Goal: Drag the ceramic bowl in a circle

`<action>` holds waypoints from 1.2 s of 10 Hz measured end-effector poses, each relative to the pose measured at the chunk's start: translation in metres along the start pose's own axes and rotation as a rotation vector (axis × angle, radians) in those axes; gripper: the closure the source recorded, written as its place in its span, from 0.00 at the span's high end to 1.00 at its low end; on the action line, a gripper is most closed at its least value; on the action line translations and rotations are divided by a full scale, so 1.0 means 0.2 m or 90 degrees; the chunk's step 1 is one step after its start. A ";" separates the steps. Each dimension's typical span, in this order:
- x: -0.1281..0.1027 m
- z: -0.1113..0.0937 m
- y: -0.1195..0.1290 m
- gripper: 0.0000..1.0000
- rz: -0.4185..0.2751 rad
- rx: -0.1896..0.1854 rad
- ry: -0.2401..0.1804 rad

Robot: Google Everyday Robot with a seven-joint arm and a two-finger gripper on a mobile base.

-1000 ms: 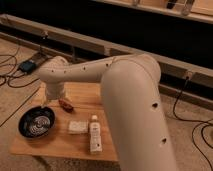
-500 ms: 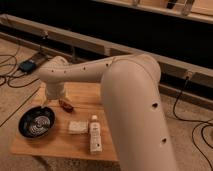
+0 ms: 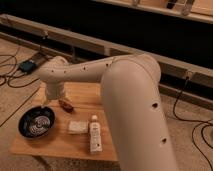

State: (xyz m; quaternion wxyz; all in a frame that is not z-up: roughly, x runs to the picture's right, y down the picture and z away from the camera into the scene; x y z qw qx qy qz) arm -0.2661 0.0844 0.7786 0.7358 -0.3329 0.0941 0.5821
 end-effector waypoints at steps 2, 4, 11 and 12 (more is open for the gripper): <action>0.00 0.00 0.00 0.80 0.000 0.000 0.000; 0.00 0.00 0.00 0.80 0.000 0.000 0.000; 0.00 0.19 0.07 0.80 -0.033 0.015 0.010; 0.01 0.25 0.08 0.80 -0.038 0.020 0.015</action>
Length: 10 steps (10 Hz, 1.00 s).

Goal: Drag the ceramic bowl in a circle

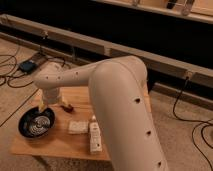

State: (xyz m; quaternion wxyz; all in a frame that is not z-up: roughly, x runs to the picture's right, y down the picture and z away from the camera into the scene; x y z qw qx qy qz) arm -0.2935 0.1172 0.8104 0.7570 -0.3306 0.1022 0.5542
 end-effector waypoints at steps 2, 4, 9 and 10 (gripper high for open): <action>0.00 0.12 0.00 0.80 -0.010 0.016 0.008; 0.00 0.21 0.01 0.80 -0.018 0.025 0.017; -0.02 0.29 0.03 0.79 -0.025 0.040 0.026; -0.02 0.29 0.02 0.76 -0.027 0.042 0.028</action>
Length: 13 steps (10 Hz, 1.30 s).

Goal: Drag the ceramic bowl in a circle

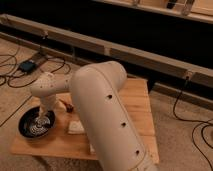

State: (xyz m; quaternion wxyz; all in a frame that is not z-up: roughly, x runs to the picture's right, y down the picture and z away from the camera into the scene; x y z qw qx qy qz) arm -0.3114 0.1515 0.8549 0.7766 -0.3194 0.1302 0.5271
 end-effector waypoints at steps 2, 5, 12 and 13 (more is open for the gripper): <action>0.00 0.02 0.02 0.53 -0.004 0.001 0.004; 0.00 0.02 0.00 0.24 -0.002 -0.002 0.010; -0.05 -0.14 -0.21 0.00 0.040 0.021 -0.010; -0.06 -0.17 -0.26 0.00 0.052 0.031 -0.017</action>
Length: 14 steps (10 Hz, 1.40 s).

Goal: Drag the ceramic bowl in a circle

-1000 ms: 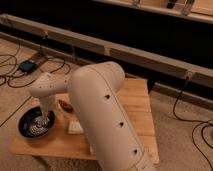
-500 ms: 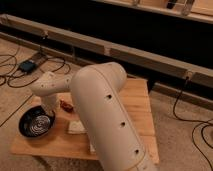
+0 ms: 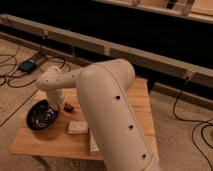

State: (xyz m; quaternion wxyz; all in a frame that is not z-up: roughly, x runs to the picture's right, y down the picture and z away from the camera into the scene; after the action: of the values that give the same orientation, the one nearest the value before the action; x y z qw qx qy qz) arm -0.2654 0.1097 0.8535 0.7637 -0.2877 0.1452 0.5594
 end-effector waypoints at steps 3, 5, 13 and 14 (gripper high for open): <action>-0.01 -0.10 -0.18 0.00 0.042 0.048 -0.017; 0.03 -0.14 -0.27 0.00 0.057 0.078 -0.017; 0.40 -0.13 -0.25 0.00 -0.003 0.108 0.029; 0.44 -0.13 -0.18 0.00 -0.027 0.100 0.034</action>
State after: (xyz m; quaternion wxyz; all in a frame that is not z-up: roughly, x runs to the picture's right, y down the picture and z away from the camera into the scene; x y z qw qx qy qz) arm -0.2001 0.1553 0.7945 0.7914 -0.2445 0.2030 0.5222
